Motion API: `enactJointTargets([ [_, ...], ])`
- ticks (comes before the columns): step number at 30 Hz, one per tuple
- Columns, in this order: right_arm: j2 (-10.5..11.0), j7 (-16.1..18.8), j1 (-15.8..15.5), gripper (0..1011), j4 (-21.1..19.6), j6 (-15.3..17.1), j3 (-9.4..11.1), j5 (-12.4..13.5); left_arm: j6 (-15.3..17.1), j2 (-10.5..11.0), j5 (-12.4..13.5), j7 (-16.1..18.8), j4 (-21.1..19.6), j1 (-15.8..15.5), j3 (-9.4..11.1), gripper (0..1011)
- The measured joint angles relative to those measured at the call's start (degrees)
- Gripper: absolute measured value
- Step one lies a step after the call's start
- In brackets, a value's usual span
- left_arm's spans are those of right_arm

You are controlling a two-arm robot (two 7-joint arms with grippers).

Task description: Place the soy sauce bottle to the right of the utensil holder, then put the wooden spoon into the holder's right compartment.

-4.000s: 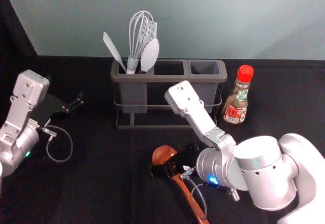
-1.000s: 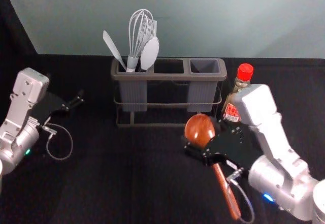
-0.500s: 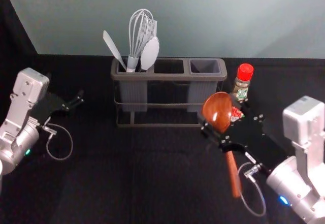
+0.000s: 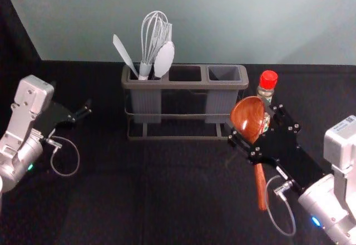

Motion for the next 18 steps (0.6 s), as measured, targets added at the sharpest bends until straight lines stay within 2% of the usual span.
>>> enactJointTargets([
  [18,-0.1,0.1,0.0,840,0.0,0.0,0.0,0.0,0.0,0.0,0.0,0.0,0.0,0.0,0.0,1011],
])
